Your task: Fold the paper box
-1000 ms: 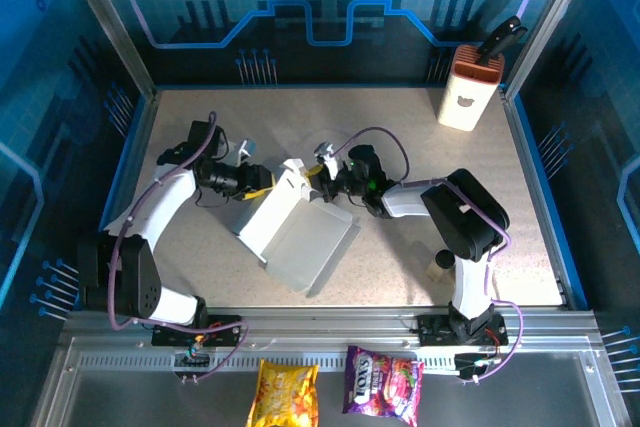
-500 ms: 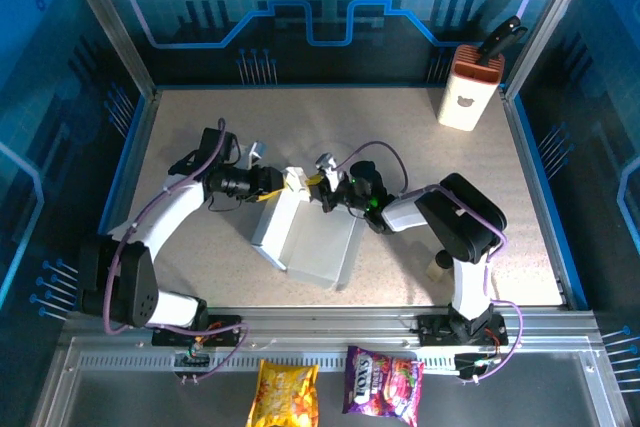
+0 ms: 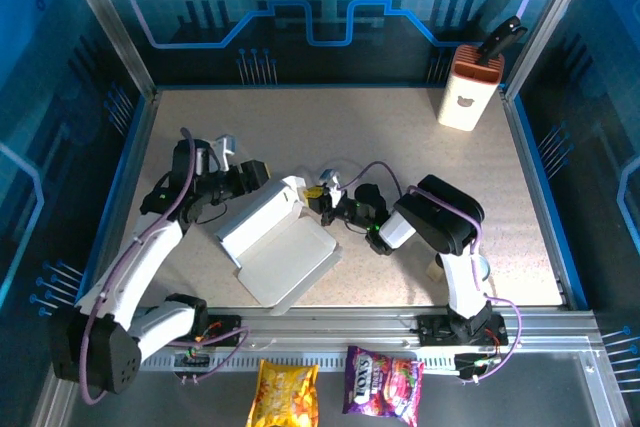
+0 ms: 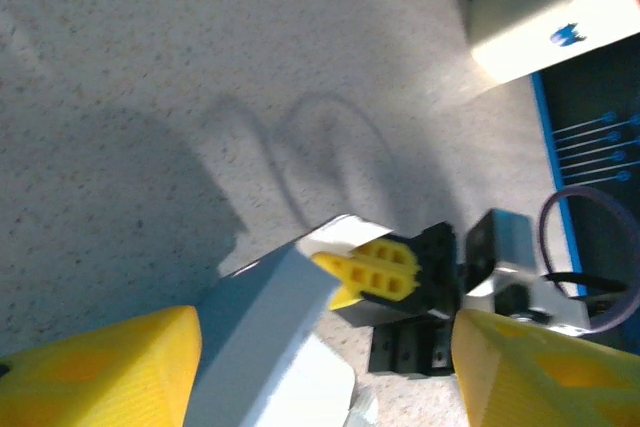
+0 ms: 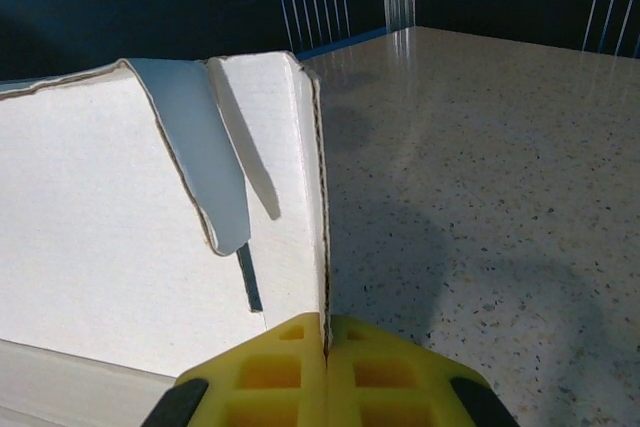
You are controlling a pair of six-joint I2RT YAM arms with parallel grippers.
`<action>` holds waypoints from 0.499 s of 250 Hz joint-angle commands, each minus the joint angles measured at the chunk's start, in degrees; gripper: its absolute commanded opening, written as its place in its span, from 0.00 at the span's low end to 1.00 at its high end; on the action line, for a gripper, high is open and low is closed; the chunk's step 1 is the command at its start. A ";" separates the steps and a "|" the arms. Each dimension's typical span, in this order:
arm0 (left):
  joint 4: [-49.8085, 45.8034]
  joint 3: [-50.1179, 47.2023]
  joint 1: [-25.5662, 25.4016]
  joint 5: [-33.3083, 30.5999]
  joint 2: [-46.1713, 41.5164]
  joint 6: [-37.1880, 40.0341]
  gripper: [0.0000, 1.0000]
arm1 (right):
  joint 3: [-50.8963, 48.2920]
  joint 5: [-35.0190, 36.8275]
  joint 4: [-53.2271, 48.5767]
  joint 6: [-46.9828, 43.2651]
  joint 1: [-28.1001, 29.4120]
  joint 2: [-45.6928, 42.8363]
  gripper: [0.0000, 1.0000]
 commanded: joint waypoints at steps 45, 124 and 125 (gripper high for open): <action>-2.36 1.20 0.69 14.70 11.04 2.19 0.51 | 0.79 3.12 3.18 0.78 0.62 1.36 0.00; 2.29 -0.85 -1.50 16.42 13.23 -0.22 0.39 | 5.78 3.21 -5.93 -0.18 1.01 0.78 0.00; 2.34 -0.91 -1.51 16.37 13.26 -0.26 0.39 | 5.71 3.17 -5.90 -0.18 1.03 0.77 0.00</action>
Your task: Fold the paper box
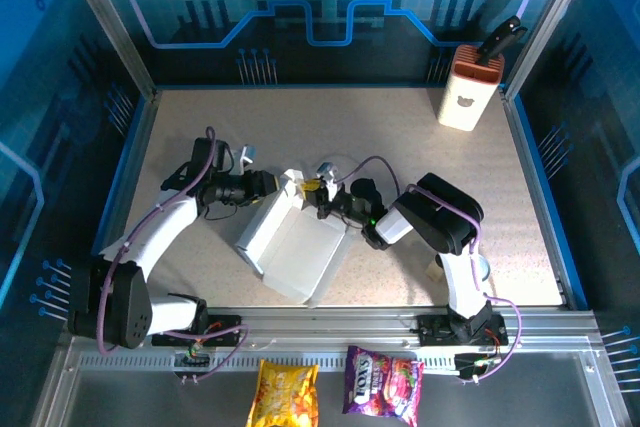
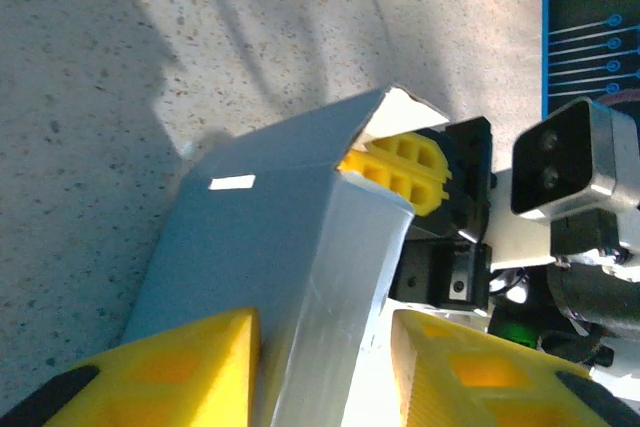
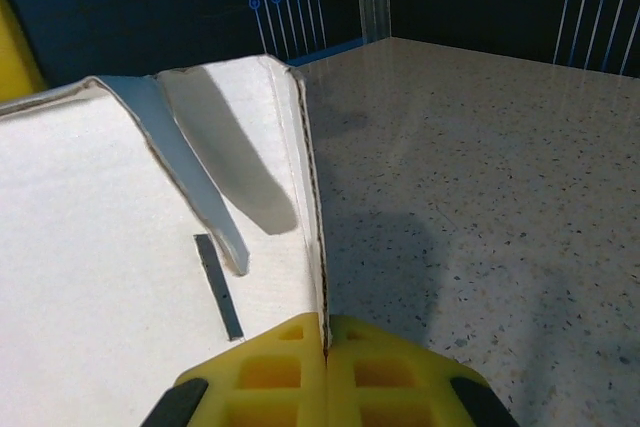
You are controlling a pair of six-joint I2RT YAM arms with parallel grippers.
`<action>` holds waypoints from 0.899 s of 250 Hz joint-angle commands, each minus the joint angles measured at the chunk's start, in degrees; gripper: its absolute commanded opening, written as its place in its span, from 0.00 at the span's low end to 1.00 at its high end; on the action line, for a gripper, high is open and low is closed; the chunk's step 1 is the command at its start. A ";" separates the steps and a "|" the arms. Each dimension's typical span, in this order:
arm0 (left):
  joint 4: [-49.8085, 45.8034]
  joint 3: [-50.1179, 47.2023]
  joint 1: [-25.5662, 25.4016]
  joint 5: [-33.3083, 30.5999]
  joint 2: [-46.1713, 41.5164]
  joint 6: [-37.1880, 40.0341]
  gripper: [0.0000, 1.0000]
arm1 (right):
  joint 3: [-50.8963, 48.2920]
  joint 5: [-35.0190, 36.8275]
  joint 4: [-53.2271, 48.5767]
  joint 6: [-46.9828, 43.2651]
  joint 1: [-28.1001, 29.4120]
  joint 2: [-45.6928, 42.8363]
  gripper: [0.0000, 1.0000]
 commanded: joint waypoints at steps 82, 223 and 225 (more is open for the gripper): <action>0.98 -1.07 -2.43 0.65 4.70 0.77 0.32 | 0.85 1.62 -2.28 -0.60 1.83 0.25 0.00; 1.14 -1.68 -4.89 -2.41 7.35 0.62 0.28 | -6.76 13.63 1.51 -0.46 7.94 -3.71 0.00; 1.20 -1.69 -4.84 -2.45 7.27 0.60 0.28 | -6.90 13.80 1.61 -0.45 8.12 -3.71 0.00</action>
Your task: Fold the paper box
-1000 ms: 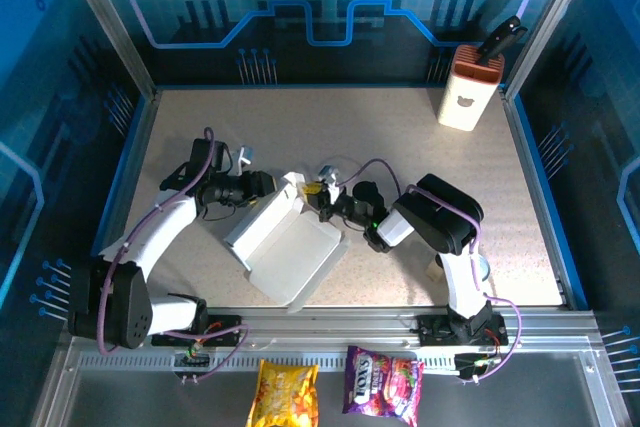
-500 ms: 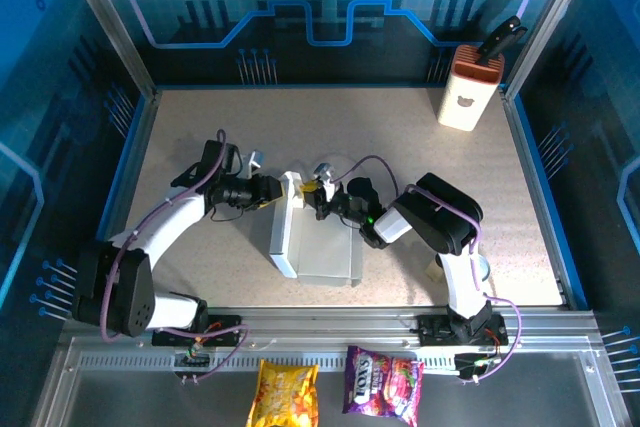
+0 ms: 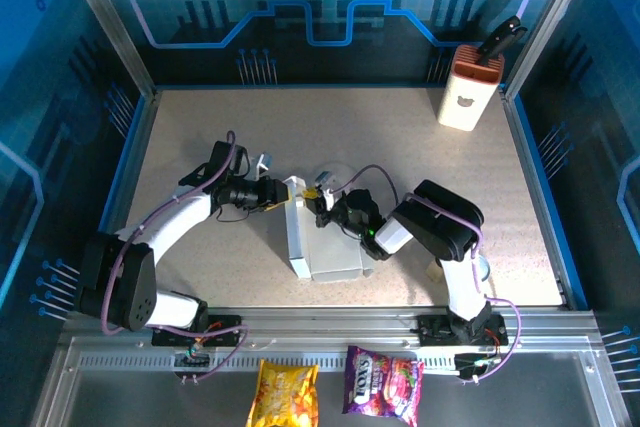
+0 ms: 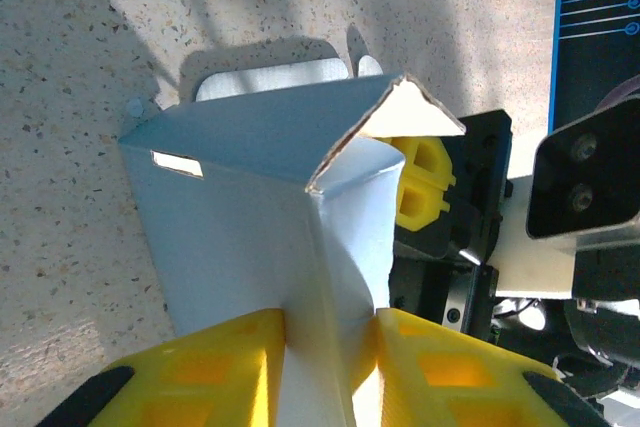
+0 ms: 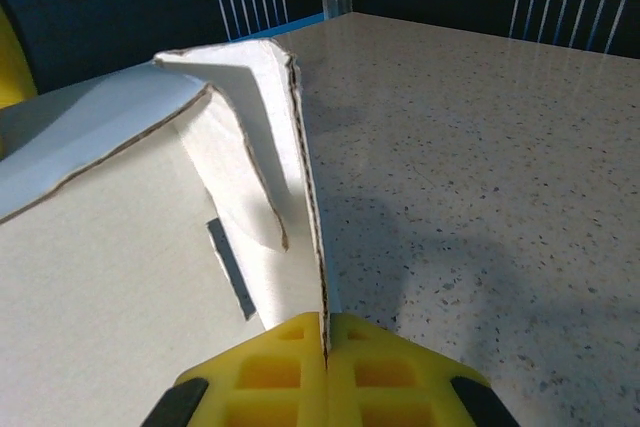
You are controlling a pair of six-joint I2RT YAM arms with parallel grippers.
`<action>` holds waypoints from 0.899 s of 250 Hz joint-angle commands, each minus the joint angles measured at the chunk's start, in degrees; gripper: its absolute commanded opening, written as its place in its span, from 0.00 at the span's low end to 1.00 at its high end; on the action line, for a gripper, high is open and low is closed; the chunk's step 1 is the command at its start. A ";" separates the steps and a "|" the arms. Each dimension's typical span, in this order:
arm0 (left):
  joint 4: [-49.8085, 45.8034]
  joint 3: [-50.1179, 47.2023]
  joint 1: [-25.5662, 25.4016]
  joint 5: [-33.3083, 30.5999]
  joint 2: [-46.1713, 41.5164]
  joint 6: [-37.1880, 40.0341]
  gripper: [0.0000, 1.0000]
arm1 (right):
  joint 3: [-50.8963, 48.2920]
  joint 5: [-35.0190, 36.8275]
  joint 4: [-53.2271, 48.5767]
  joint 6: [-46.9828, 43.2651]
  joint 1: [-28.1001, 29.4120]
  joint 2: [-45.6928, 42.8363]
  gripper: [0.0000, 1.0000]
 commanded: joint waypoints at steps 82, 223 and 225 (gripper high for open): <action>-2.03 -1.52 -0.56 -5.23 -0.05 0.94 0.28 | -6.70 12.18 5.90 2.38 8.10 -1.27 0.00; -8.03 1.71 -4.02 -9.79 1.97 5.06 0.29 | -8.39 23.36 2.90 5.28 13.66 -1.46 0.06; -8.08 1.73 -4.08 -9.79 1.97 5.14 0.29 | -8.46 23.28 2.91 5.26 13.59 -1.46 0.07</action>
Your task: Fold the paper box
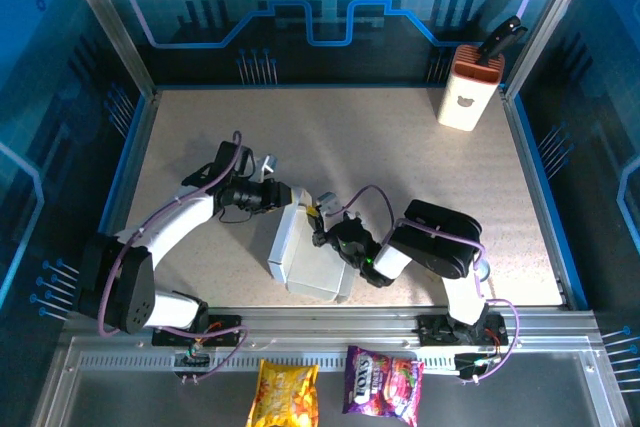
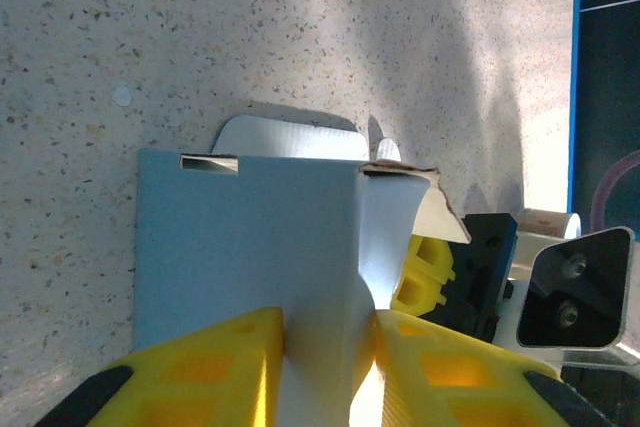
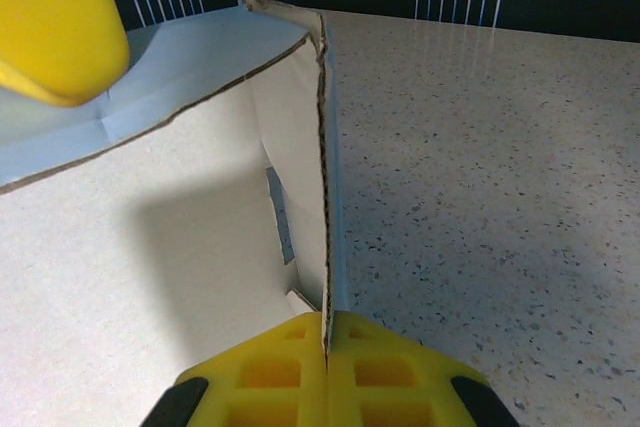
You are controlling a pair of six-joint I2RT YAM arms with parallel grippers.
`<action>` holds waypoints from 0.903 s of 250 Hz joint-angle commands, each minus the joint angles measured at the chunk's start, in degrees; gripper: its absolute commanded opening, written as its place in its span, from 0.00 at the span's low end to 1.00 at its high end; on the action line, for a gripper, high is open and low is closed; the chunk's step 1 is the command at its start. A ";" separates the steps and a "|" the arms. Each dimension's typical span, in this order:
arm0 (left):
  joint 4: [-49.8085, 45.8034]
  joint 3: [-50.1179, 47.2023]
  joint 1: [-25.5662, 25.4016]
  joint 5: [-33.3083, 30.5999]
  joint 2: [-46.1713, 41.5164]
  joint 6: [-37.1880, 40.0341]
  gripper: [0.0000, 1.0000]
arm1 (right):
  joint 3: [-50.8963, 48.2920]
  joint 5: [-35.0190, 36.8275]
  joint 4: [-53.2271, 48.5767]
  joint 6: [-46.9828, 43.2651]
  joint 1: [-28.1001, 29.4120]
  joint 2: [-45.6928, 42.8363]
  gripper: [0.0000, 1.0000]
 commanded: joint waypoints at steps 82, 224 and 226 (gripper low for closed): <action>-6.65 0.98 -1.57 -7.74 3.20 3.39 0.29 | -5.52 -16.77 -2.03 -2.31 -3.38 -5.61 0.32; -6.78 1.13 -1.52 -7.89 3.68 3.78 0.29 | 13.25 -52.89 -56.33 -9.49 -22.99 -21.82 0.37; -6.82 1.15 -1.52 -7.94 3.65 3.83 0.29 | 13.63 -53.18 -56.85 -9.80 -23.24 -21.72 0.37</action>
